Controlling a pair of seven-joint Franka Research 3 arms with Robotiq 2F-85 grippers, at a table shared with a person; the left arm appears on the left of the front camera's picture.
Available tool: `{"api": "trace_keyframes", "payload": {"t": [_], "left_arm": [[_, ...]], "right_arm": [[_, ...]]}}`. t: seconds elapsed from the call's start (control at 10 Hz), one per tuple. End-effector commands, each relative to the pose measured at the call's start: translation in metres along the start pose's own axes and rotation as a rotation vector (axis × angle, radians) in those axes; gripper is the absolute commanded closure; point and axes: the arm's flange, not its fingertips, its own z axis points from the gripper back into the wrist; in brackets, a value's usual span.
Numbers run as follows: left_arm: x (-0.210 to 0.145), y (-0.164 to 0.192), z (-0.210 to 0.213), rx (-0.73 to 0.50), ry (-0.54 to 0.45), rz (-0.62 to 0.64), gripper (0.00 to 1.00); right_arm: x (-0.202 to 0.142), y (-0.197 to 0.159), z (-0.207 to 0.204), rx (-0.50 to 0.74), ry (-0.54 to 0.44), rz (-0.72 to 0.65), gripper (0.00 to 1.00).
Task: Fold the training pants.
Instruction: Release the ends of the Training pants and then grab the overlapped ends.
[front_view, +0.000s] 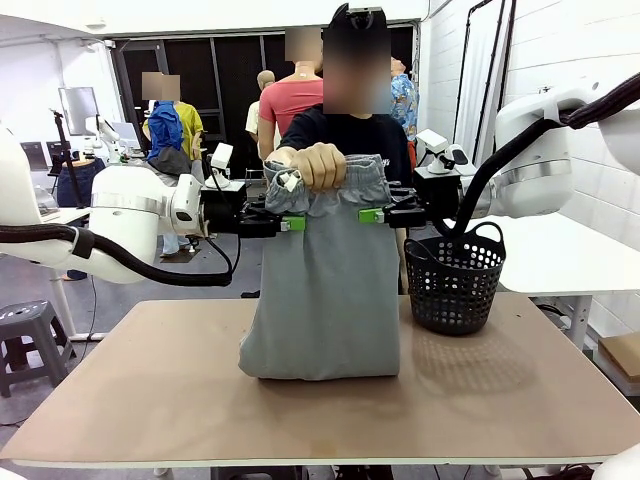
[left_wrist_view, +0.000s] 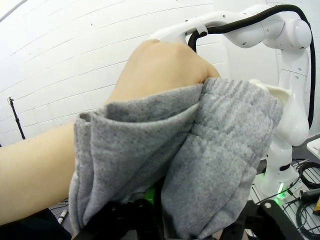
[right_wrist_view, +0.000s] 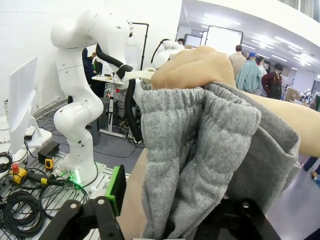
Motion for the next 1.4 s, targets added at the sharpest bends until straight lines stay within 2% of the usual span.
{"api": "trace_keyframes", "payload": {"t": [0.0,0.4,0.7,1.3], "left_arm": [[0.001,-0.001,0.001,0.008,-0.029,-0.004,0.00],[0.000,-0.002,0.001,0.000,-0.032,0.011,0.00],[0.000,-0.007,0.006,0.033,-0.014,0.011,0.00],[0.001,-0.024,0.027,0.132,0.006,-0.012,0.00]], "right_arm": [[0.003,0.000,-0.001,-0.004,-0.015,-0.014,0.00],[0.003,-0.001,-0.001,-0.019,-0.013,-0.015,0.00],[0.001,0.003,0.004,-0.022,-0.002,-0.021,0.00],[-0.007,0.018,0.030,-0.109,0.001,-0.020,0.00]]}}
